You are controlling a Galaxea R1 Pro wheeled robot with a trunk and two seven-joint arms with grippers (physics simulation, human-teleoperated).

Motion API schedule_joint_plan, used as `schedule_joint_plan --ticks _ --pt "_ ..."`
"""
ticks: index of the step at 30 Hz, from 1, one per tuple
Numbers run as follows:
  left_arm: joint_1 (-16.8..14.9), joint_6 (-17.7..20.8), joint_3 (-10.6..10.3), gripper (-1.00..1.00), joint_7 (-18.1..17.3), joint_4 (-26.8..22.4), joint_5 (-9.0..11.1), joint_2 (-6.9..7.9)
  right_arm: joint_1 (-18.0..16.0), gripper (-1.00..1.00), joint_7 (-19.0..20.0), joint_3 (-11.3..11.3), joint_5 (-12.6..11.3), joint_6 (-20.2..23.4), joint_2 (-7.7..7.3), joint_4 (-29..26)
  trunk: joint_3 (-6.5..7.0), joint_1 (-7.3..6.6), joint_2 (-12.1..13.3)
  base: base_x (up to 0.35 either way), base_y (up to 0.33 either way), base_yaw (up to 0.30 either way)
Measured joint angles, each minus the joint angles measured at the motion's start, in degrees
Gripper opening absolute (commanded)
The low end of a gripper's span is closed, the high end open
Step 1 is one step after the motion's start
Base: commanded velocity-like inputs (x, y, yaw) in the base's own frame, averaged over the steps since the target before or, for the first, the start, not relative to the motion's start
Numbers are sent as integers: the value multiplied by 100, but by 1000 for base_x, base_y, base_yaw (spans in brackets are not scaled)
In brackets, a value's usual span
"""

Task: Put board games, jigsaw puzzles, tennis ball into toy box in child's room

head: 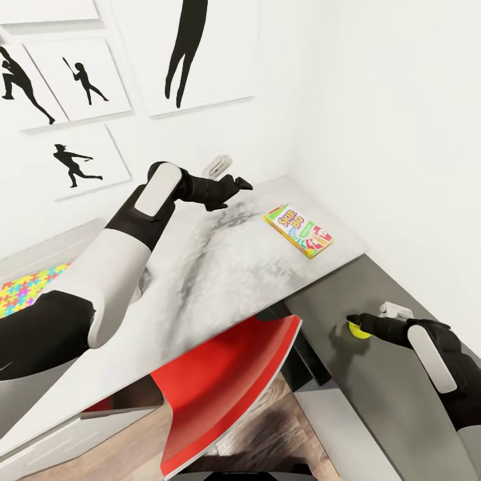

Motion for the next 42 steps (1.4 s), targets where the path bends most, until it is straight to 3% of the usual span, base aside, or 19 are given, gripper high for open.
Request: schedule_joint_plan --ticks 14,15,42 --pt "0 1 0 100 0 1 7 -4 6 100 4 0 0 -49 0 61 0 0 0 0 0 0" --pt "0 0 0 100 0 0 7 -4 6 -100 3 0 0 -49 2 65 0 0 0 0 0 0" --pt "-26 2 0 100 -6 -2 16 3 15 -100 10 7 5 -46 0 78 0 0 0 0 0 0"
